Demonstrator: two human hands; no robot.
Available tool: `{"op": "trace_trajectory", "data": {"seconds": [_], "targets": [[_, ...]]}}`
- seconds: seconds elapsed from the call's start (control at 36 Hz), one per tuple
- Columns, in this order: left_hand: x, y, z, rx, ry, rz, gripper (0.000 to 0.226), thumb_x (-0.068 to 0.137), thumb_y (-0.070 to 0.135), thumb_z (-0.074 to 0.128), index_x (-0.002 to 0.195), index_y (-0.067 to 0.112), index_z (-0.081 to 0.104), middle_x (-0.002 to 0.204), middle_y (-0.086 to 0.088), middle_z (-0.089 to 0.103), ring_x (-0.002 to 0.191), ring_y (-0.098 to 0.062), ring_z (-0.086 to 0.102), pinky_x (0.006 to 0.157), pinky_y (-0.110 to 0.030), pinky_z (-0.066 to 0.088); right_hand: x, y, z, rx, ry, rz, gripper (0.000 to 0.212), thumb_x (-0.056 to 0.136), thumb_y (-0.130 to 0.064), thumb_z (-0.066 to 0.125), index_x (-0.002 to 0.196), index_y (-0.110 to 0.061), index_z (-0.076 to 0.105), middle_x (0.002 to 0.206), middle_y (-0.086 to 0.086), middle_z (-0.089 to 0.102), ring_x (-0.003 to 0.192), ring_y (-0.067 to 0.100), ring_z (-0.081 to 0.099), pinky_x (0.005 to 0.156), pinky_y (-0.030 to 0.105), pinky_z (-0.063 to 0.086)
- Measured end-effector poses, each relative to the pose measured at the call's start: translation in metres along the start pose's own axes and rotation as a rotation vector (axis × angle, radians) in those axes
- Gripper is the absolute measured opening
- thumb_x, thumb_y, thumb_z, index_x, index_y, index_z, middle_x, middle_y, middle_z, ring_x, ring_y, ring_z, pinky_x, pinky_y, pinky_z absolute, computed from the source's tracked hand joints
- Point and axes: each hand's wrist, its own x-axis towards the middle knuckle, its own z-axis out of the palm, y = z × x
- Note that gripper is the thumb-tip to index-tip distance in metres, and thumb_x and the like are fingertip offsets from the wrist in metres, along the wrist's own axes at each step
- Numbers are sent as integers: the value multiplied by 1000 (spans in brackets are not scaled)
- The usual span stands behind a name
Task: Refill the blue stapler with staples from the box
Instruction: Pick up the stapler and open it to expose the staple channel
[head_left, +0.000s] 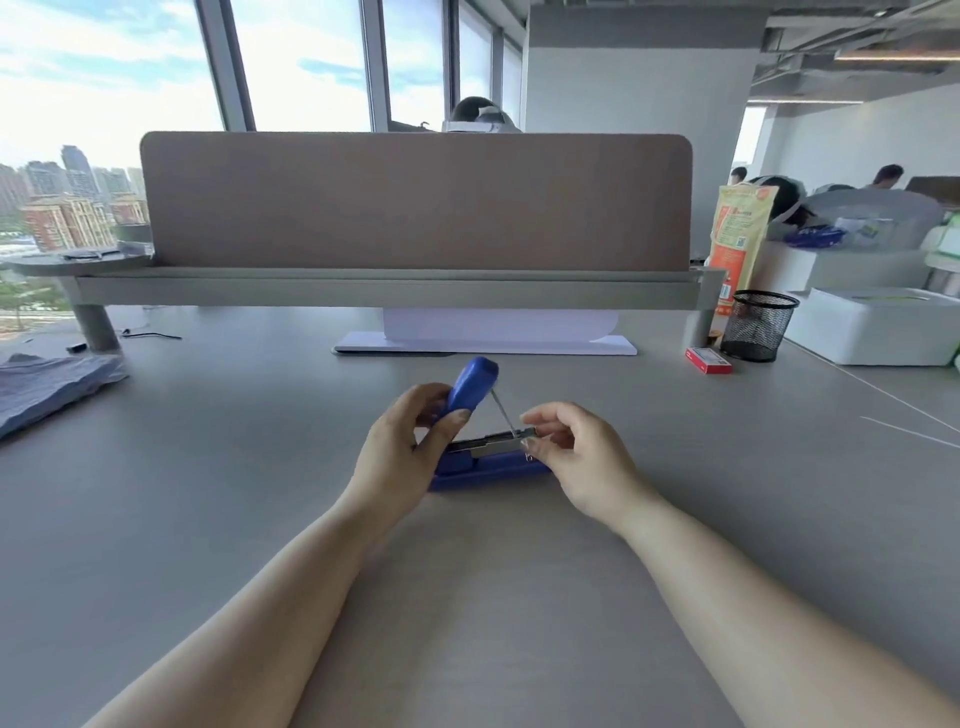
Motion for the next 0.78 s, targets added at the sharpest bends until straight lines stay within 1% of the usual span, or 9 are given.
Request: {"op": "trace_trajectory", "data": {"seconds": [0.06,0.19,0.31,0.42,0.5,0.61,0.67,0.72,0.78], "targets": [[3,0,-5,-45,14,-31,17,88,26,59,104,20,58,90,11,64,83,-5,59,67,-3,40,1,2,0,-51,8,-33,14,84,-8,62,95,-16,65,85,-7,59,76,17,61,62,7,43],[4,-3,-13,-74,28,-38,11,89,23,58,98,25,54,88,17,63,84,-1,59,65,1,38,4,4,0,-106,26,-67,12,84,-6,61,90,-15,65,82,-9,56,69,5,59,62,4,41],[6,-6,-17,-78,27,-52,13,88,24,59,101,22,55,96,7,66,89,-11,62,72,-14,43,6,6,-3,-163,45,-87,11,85,-5,60,93,-10,65,79,-10,54,63,-6,55,62,2,40],[7,-9,-20,-82,24,-57,14,89,22,59,101,20,54,98,10,65,89,-6,63,68,-5,42,9,9,-4,-234,63,-98,11,85,-6,59,94,-10,64,83,0,56,67,1,53,62,3,38],[7,-14,-23,-92,27,-69,17,87,21,60,102,17,52,98,11,64,88,-2,64,63,-2,41,9,12,-6,-271,90,-96,11,85,-6,59,93,-10,64,84,1,57,73,10,54,66,15,39],[8,-18,-28,-96,28,-71,23,85,14,64,101,9,49,94,6,65,75,13,62,60,-2,42,9,16,-13,-293,113,-77,12,85,-6,59,94,-11,64,91,2,56,86,22,58,71,23,40],[9,-18,-29,-91,23,-69,24,83,12,66,101,8,50,92,6,66,73,14,61,61,-2,42,9,18,-15,-295,113,-63,12,84,-6,59,94,-12,64,92,2,56,85,21,58,71,22,40],[8,-19,-31,-82,31,-76,24,82,13,68,98,10,51,89,7,67,71,15,60,61,-2,42,8,18,-15,-287,111,-50,12,84,-6,60,94,-12,65,91,1,56,81,16,56,69,13,39],[7,-22,-34,-59,40,-92,25,81,17,69,98,11,53,88,9,67,70,15,60,60,-2,42,8,18,-15,-283,104,-39,13,83,-6,61,92,-13,65,89,0,57,80,15,56,69,14,40]]}}
